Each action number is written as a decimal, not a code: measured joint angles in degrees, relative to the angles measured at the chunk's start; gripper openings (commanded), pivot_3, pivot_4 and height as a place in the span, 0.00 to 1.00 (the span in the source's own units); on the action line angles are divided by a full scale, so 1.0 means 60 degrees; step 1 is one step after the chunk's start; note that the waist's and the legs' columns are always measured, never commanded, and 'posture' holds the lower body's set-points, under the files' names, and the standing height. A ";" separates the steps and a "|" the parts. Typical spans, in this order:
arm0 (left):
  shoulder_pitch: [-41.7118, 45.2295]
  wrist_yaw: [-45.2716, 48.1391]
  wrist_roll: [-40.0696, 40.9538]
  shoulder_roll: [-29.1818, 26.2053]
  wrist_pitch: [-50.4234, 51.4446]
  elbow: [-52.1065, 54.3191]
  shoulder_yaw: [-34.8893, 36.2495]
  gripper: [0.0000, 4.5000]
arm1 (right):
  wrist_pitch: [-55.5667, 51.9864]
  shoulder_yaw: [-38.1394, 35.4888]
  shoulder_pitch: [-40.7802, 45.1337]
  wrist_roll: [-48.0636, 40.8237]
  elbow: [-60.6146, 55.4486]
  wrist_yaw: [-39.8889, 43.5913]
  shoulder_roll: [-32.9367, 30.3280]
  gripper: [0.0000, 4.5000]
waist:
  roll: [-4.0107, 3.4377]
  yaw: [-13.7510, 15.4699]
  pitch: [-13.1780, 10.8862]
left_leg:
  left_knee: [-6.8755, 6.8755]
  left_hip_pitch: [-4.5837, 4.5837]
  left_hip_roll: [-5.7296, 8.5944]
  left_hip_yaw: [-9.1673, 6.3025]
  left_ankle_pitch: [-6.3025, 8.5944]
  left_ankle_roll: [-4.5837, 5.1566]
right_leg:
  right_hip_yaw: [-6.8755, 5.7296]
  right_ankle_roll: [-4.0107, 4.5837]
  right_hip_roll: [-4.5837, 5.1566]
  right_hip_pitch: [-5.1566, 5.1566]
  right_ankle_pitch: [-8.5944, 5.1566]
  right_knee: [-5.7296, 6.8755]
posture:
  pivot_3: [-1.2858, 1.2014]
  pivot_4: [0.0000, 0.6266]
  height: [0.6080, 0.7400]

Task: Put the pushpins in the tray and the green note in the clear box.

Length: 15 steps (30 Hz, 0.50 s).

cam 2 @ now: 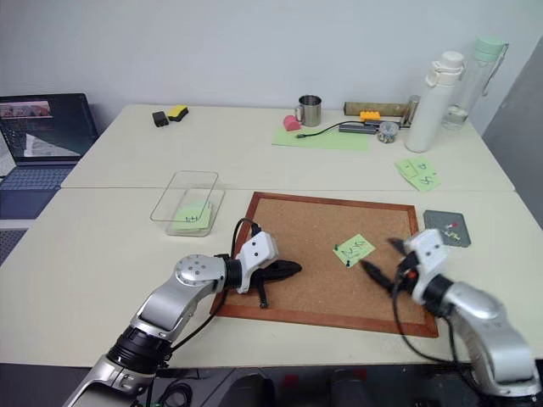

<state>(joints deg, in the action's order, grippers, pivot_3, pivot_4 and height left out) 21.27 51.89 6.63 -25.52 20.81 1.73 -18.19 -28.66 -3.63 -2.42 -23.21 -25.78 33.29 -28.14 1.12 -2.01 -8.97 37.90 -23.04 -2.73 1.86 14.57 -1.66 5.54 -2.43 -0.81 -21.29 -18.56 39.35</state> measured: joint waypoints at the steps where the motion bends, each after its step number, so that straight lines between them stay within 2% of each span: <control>1: 0.0005 0.0001 0.0000 0.0002 -0.0004 -0.0003 -0.0001 0.00 | 0.0036 0.0219 0.0058 0.0141 0.0024 -0.0146 0.0165 0.98 | 0.0000 0.0004 0.0000 | -0.0001 0.0000 0.0001 0.0002 0.0000 0.0000 | -0.0001 0.0000 0.0002 -0.0003 0.0000 0.0000 | 0.52 0.24 1.00; 8: 0.0059 0.0069 -0.0002 0.0005 -0.0038 -0.0048 -0.0030 0.00 | 0.0585 0.0955 0.0465 0.1111 0.0908 -0.0797 0.0873 0.98 | 0.0002 0.0030 -0.0001 | -0.0004 -0.0003 0.0003 0.0001 0.0000 0.0000 | -0.0002 0.0002 0.0000 -0.0004 0.0000 -0.0009 | 0.52 0.24 1.00; 11: 0.0060 0.0073 -0.0002 0.0001 -0.0039 -0.0049 -0.0030 0.00 | 0.0786 0.1151 0.0459 0.1254 0.1214 -0.0820 0.1085 0.88 | 0.0001 0.0029 -0.0001 | -0.0005 -0.0002 0.0002 0.0002 0.0000 0.0000 | -0.0001 0.0002 0.0000 -0.0005 0.0000 -0.0009 | 0.52 0.24 1.00; 15: 0.0042 0.0072 -0.0002 -0.0011 -0.0037 -0.0028 -0.0029 0.00 | 0.1037 0.1203 0.0318 0.1362 0.1329 -0.0826 0.1202 0.69 | 0.0002 0.0026 -0.0001 | -0.0005 -0.0003 0.0002 0.0003 0.0000 0.0001 | -0.0002 0.0001 0.0000 -0.0004 0.0000 -0.0010 | 0.52 0.24 1.00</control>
<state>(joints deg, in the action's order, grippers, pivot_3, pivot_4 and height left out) 21.52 52.32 6.62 -25.59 20.59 1.57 -18.36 -22.43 3.58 -0.51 -15.04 -17.81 28.33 -20.92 1.13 -1.86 -8.97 37.87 -23.05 -2.72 1.88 14.57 -1.65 5.53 -2.42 -0.81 -21.32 -18.56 39.29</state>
